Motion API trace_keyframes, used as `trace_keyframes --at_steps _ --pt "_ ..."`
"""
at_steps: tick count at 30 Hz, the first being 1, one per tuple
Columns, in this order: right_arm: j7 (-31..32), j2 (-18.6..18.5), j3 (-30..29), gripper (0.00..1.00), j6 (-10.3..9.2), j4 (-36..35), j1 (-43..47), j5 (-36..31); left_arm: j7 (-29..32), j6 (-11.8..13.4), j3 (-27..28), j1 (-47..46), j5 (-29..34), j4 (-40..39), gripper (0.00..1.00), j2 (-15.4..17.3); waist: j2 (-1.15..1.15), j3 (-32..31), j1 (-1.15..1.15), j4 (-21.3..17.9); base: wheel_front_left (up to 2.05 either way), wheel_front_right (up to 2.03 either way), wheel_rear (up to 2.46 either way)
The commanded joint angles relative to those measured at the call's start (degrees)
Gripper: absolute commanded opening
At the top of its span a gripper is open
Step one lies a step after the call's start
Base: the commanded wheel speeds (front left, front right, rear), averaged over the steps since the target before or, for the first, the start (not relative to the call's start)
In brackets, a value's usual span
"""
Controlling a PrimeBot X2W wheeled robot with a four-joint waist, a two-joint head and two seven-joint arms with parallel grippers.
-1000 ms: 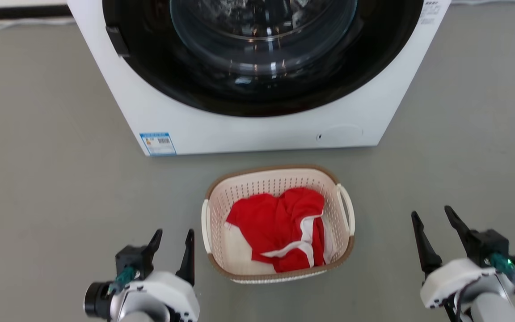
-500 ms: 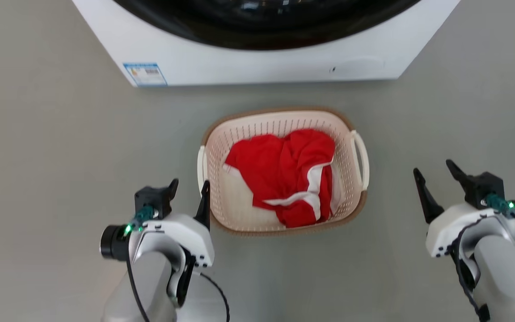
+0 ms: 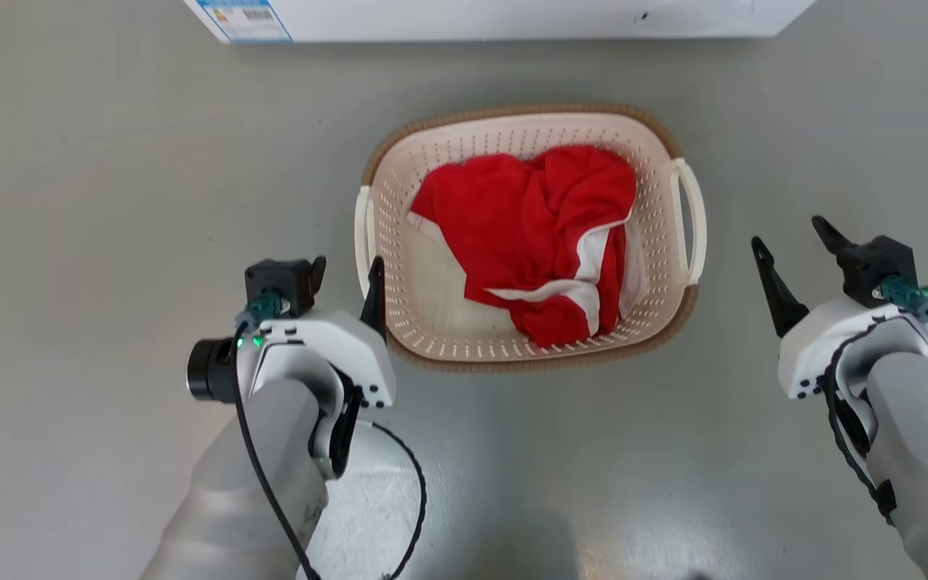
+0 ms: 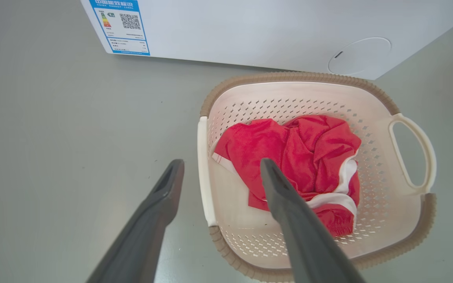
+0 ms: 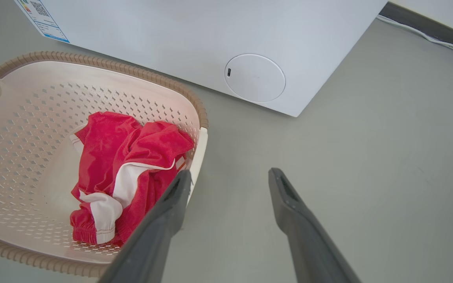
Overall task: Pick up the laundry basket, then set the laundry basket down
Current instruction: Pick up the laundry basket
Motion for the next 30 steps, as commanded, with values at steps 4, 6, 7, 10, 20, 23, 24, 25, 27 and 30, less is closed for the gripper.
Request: trace_keyframes --at_steps 4,6,7,10,20,23,24,25,27,30 --pt "-0.8 -0.9 2.4 1.00 0.35 -1.5 -0.3 0.7 -0.4 1.1 -0.1 -2.8 -2.1 0.5 1.00 0.9 0.00 3.2 0.00 -0.3 0.00 0.00 0.00" --pt "-0.8 -1.1 3.0 1.00 0.35 -1.4 -0.8 0.8 -0.4 1.5 -0.9 -3.9 -2.4 1.1 1.00 0.9 0.00 4.2 0.00 -0.2 0.00 0.00 0.00" --pt "-0.8 -1.3 3.3 1.00 0.35 -1.3 -1.1 0.8 -0.4 1.6 -1.0 -4.4 -2.8 1.3 1.00 0.9 0.00 4.7 0.00 -0.2 0.00 0.00 0.00" --pt "-0.8 -1.7 4.1 1.00 0.35 -0.9 -2.4 0.7 -0.4 2.2 -1.9 -6.0 -3.6 1.7 1.00 0.9 0.00 6.3 0.00 0.1 0.00 0.00 0.00" --pt "-0.8 -2.2 6.2 1.00 0.35 -0.3 -6.5 0.8 -0.4 3.3 -4.7 -10.0 -6.3 1.6 1.00 0.9 0.00 10.5 0.00 1.1 0.00 0.00 0.00" --pt "-0.8 -2.2 7.0 1.00 0.35 -0.3 -7.4 0.9 -0.4 4.2 -5.7 -11.1 -7.2 2.2 1.00 0.9 0.00 11.4 0.00 1.3 0.00 0.00 0.00" --pt "-0.8 -2.2 7.2 1.00 0.35 -0.3 -7.6 0.9 -0.4 4.4 -6.0 -11.5 -7.5 2.3 1.00 0.9 0.00 11.8 0.00 1.3 0.00 0.00 0.00" --pt "-0.8 -2.2 7.3 1.00 0.35 -0.3 -7.9 1.0 -0.4 4.5 -6.2 -11.9 -7.7 2.4 1.00 0.9 0.00 12.2 0.00 1.4 0.00 0.00 0.00" --pt "-0.8 -2.4 7.7 1.00 0.35 -0.4 -8.5 1.1 -0.4 4.7 -6.7 -12.5 -8.2 2.6 1.00 0.9 0.00 12.9 0.00 1.5 0.00 0.00 0.00" --pt "-0.8 -2.6 8.1 1.00 0.35 -0.6 -9.2 1.3 -0.4 5.2 -7.4 -13.7 -8.7 2.8 1.00 0.9 0.00 14.2 0.00 1.8 0.00 0.00 0.00"
